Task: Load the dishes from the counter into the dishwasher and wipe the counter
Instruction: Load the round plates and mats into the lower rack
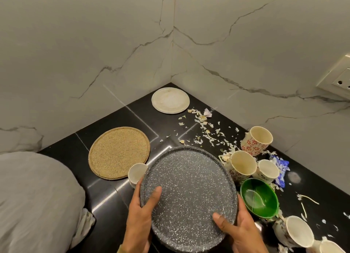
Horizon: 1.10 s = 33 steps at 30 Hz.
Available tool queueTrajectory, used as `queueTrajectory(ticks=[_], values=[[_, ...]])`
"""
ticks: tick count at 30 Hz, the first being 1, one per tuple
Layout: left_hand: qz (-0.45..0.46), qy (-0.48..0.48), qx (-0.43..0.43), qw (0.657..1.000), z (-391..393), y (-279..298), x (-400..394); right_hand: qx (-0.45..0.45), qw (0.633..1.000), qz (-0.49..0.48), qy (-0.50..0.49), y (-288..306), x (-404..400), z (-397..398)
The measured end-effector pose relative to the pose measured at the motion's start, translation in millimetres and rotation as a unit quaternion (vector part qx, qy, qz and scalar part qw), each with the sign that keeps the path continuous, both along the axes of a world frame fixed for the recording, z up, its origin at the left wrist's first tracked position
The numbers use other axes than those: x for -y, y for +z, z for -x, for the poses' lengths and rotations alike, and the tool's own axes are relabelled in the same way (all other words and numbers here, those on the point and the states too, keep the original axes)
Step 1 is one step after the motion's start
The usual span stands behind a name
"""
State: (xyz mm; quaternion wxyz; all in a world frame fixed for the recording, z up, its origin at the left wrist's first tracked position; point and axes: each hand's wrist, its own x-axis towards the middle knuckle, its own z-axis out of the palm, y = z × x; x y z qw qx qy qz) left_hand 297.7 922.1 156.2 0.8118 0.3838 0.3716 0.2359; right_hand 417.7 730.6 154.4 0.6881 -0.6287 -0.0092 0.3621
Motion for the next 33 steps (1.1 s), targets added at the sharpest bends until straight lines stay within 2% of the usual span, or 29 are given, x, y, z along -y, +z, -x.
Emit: queueTrajectory(ticks=[4,7,11,15,18,21,23,28,31,33], values=[[0.007,0.063,-0.027,0.998,6,-10,-19,-0.009,0.997,0.017,0.071,5,-16,-5],[0.003,0.111,-0.05,0.993,15,-9,-34,0.01,0.998,0.054,0.041,11,-35,-25],[0.005,0.138,-0.069,0.988,33,-2,-47,0.092,0.989,0.104,0.06,13,-85,-64],[0.002,0.166,-0.079,0.983,48,8,-52,0.156,0.958,0.175,0.166,-17,-157,-91],[-0.034,0.181,-0.107,0.977,59,10,-59,0.198,0.927,0.207,0.241,-44,-217,-99],[-0.041,0.194,-0.134,0.971,68,19,-67,0.244,0.874,0.274,0.318,-66,-274,-99],[-0.028,0.207,-0.133,0.969,71,20,-70,0.273,0.846,0.313,0.334,-76,-298,-96],[-0.014,0.241,-0.134,0.961,65,22,-73,0.208,0.874,0.341,0.278,-87,-316,-91],[-0.004,0.254,-0.136,0.958,62,22,-78,0.172,0.897,0.296,0.281,-78,-319,-93],[0.012,0.247,-0.133,0.96,62,25,-80,0.155,0.922,0.26,0.242,-68,-319,-96]])
